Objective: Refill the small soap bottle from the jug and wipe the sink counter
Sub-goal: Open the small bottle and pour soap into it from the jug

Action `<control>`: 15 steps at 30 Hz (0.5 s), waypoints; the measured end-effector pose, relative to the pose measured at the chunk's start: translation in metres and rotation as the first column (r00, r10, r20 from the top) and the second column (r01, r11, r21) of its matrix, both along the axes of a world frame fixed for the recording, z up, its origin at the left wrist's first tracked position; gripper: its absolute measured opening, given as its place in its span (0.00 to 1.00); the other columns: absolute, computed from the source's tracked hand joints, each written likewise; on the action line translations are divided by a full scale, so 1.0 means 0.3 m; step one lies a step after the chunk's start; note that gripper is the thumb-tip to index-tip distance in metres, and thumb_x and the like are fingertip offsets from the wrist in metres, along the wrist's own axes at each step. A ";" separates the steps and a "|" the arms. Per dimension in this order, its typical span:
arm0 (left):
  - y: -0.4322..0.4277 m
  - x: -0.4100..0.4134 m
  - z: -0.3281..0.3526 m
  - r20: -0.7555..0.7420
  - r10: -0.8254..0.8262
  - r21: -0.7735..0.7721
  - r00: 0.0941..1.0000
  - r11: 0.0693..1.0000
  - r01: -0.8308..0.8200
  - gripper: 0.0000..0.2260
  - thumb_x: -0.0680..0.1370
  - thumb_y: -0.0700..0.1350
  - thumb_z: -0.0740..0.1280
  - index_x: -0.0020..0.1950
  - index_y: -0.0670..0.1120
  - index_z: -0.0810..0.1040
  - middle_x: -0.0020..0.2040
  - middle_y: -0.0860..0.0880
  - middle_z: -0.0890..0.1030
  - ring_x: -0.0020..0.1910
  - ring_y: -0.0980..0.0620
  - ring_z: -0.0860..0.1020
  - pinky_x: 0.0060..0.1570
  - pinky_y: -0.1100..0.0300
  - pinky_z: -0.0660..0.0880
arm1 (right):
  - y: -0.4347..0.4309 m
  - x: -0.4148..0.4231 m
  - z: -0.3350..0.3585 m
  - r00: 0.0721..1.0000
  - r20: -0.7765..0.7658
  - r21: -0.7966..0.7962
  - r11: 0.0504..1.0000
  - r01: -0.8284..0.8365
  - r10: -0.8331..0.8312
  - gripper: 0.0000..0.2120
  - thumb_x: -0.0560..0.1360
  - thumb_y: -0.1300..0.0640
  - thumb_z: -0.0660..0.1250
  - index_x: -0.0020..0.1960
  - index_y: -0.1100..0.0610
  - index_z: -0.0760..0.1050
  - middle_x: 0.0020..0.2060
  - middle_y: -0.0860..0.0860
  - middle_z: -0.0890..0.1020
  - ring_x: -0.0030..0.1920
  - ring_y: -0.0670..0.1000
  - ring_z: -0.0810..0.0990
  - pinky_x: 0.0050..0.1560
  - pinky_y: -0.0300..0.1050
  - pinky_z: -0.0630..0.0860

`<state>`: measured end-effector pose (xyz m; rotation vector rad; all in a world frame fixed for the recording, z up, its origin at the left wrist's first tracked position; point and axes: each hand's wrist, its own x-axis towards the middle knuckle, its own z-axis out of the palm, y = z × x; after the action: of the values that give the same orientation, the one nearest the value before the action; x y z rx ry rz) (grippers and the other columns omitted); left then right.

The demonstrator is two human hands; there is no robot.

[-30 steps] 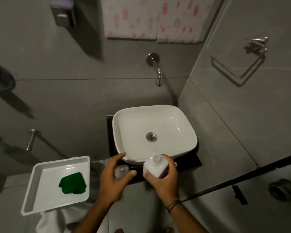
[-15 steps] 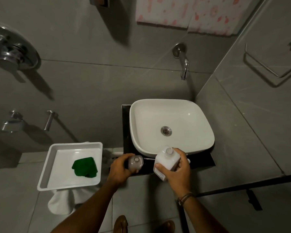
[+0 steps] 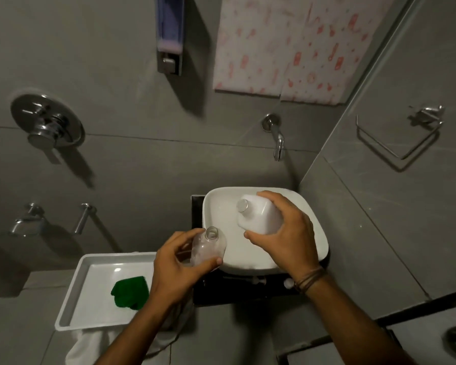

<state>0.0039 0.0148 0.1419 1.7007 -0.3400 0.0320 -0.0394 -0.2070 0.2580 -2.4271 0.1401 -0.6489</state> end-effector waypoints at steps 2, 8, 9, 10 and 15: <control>0.012 0.006 0.062 0.032 0.018 -0.017 0.999 1.000 -0.018 0.31 0.63 0.52 0.88 0.64 0.57 0.85 0.56 0.56 0.85 0.56 0.53 0.85 0.52 0.65 0.83 | 0.009 0.022 0.060 0.999 0.026 -0.123 0.992 -0.039 0.042 0.38 0.58 0.50 0.82 0.66 0.42 0.74 0.60 0.40 0.81 0.57 0.46 0.79 0.58 0.48 0.80; 0.034 0.030 0.187 0.095 0.061 -0.009 0.994 0.998 -0.061 0.30 0.60 0.62 0.84 0.61 0.59 0.86 0.54 0.57 0.85 0.53 0.58 0.85 0.49 0.65 0.83 | 0.027 0.071 0.156 0.995 0.062 -0.388 0.920 -0.050 0.081 0.33 0.61 0.54 0.79 0.66 0.44 0.77 0.59 0.43 0.83 0.56 0.50 0.79 0.56 0.48 0.78; 0.035 0.034 0.197 0.104 0.066 -0.005 0.992 0.998 -0.066 0.30 0.60 0.62 0.83 0.60 0.59 0.86 0.54 0.58 0.85 0.53 0.58 0.85 0.48 0.66 0.83 | 0.028 0.077 0.163 0.994 0.067 -0.417 0.907 -0.052 0.088 0.32 0.62 0.54 0.79 0.66 0.45 0.77 0.58 0.43 0.83 0.56 0.50 0.79 0.56 0.47 0.77; 0.037 0.039 0.206 0.111 0.072 0.000 0.991 0.997 -0.072 0.29 0.60 0.62 0.84 0.60 0.59 0.86 0.53 0.58 0.85 0.52 0.59 0.85 0.48 0.67 0.82 | 0.031 0.083 0.170 0.993 0.068 -0.444 0.894 -0.056 0.096 0.31 0.63 0.54 0.78 0.66 0.45 0.77 0.58 0.44 0.83 0.56 0.51 0.79 0.57 0.48 0.77; 0.037 0.061 0.231 0.122 0.082 0.003 0.989 0.997 -0.083 0.29 0.60 0.60 0.85 0.59 0.60 0.86 0.53 0.59 0.85 0.52 0.59 0.85 0.47 0.68 0.82 | 0.040 0.109 0.190 0.988 0.086 -0.533 0.844 -0.062 0.127 0.26 0.68 0.57 0.76 0.66 0.46 0.78 0.59 0.45 0.83 0.59 0.52 0.78 0.62 0.52 0.74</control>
<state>0.0223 0.0257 0.2113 1.7242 -0.3607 0.1961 -0.0067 -0.1950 0.3150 -2.8873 -0.2429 -0.8758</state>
